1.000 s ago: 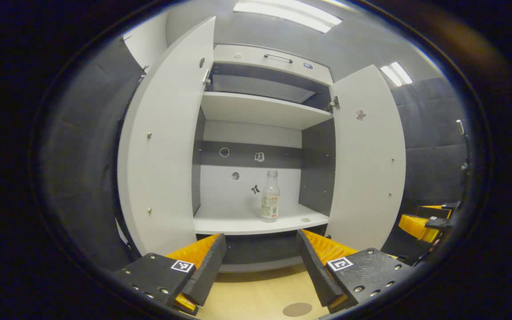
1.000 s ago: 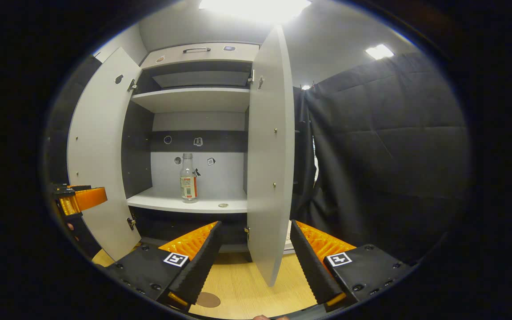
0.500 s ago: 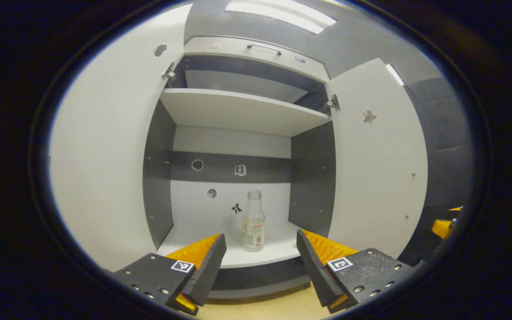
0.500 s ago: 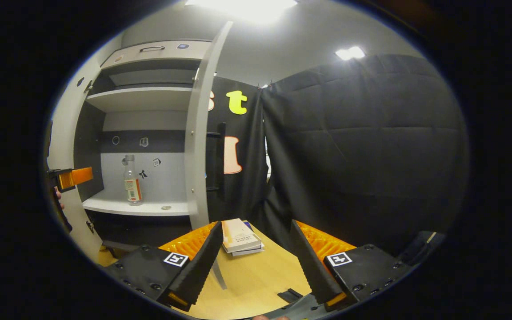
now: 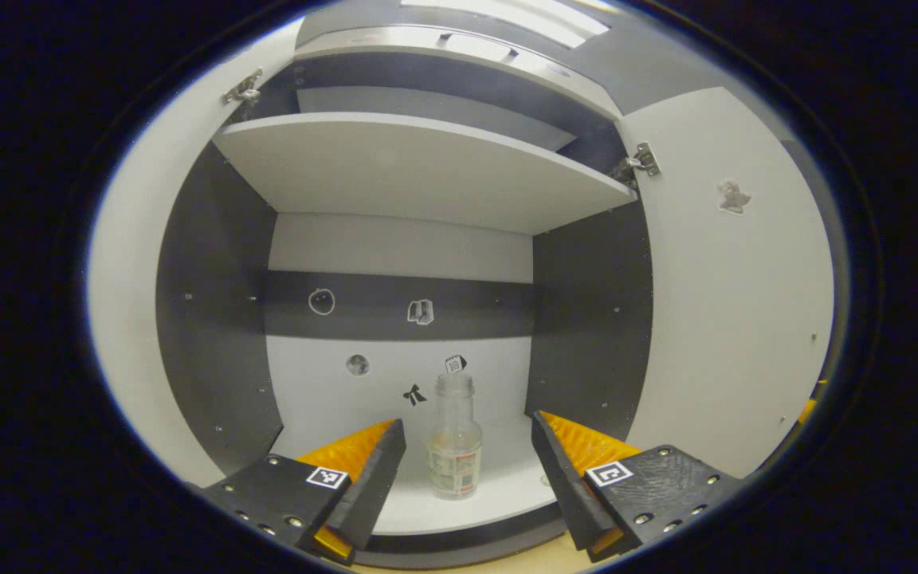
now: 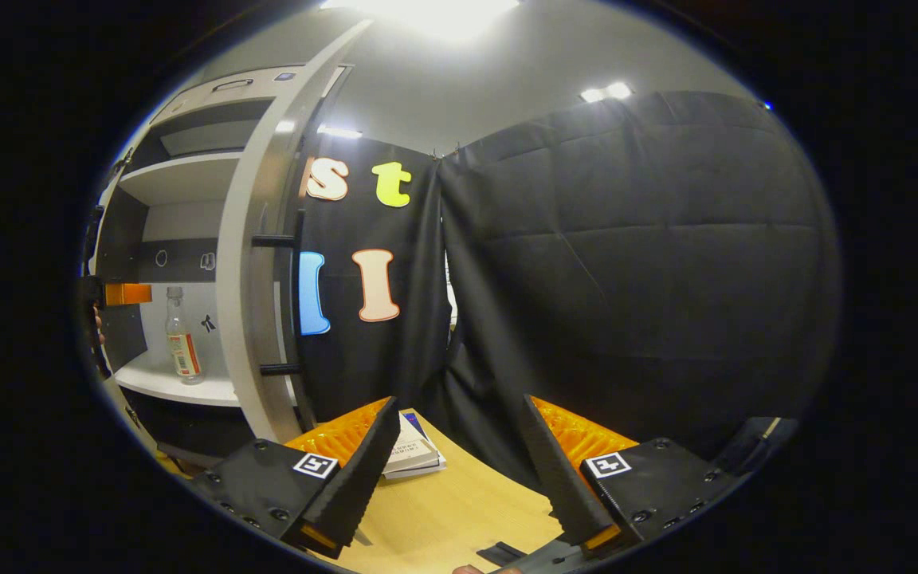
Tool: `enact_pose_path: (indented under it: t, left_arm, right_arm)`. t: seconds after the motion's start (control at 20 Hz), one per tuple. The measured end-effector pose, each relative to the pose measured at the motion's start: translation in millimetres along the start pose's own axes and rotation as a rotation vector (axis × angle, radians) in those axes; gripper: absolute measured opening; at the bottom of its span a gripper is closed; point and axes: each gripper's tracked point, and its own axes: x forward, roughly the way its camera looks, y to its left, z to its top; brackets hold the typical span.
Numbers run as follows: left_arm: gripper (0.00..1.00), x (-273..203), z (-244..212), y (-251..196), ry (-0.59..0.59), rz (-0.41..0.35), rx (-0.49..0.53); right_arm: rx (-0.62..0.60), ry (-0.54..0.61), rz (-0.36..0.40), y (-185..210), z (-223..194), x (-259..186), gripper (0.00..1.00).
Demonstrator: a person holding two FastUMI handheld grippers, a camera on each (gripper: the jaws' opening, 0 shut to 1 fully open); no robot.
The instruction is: Grasp the bottle in the cabinet with the left hand and place it on the coaster, then close the right door with the right hand and the left door with the left hand.
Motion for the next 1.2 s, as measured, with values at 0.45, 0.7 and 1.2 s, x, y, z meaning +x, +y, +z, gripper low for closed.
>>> enact_pose_path:
  t: [0.45,0.7,1.2]
  left_arm:
    - [0.92,73.7,-25.3,12.1,0.023,0.032,0.034]
    - [0.89,95.2,-39.8,17.0,0.045,0.023,0.058]
    - [0.34,110.5,-40.9,14.2,0.049,0.018,0.103]
  right_arm:
    - [0.008,-0.03,-0.042,-22.9,8.9,36.4,0.95]
    - [0.041,-0.052,-0.101,-46.2,11.4,56.5,0.97]
    - [-0.017,-0.01,-0.035,-36.3,-4.7,82.3,0.96]
